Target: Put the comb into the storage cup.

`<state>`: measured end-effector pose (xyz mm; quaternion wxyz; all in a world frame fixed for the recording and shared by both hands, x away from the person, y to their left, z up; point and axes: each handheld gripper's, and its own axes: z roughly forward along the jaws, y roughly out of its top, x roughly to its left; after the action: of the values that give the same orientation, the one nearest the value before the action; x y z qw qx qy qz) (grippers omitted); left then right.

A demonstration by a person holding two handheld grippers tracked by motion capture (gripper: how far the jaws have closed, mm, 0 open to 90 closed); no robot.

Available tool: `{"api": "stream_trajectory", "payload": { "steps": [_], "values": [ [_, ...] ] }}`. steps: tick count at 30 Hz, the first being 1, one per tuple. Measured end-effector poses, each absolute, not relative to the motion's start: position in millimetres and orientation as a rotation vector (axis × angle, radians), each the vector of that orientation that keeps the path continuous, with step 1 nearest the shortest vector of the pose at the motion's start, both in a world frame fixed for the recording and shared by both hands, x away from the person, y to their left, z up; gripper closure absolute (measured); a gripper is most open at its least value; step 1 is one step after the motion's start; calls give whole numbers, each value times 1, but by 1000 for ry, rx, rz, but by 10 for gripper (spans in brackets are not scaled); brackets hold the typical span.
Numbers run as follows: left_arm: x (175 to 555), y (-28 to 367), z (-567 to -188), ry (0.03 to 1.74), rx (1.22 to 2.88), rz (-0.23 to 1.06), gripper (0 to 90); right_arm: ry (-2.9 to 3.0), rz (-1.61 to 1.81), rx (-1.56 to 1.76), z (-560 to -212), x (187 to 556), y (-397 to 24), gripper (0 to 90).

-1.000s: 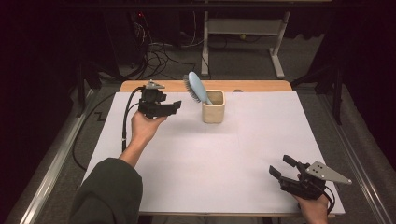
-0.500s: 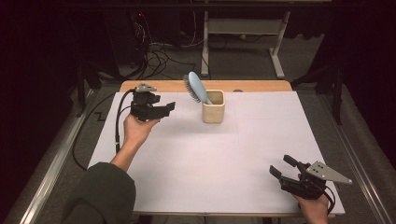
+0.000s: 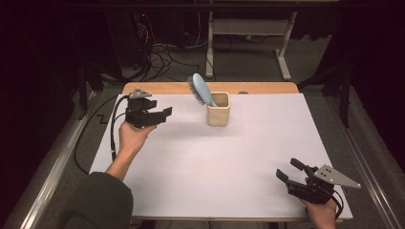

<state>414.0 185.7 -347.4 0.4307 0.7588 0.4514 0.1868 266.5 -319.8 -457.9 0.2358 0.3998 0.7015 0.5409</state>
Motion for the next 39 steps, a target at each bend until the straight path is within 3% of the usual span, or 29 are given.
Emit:
{"api": "stream_trajectory", "payload": {
  "steps": [39],
  "values": [
    [383,220,-356,1131,1839,477,323,1929,1479,1097,-458,267,-319,278]
  ]
}}
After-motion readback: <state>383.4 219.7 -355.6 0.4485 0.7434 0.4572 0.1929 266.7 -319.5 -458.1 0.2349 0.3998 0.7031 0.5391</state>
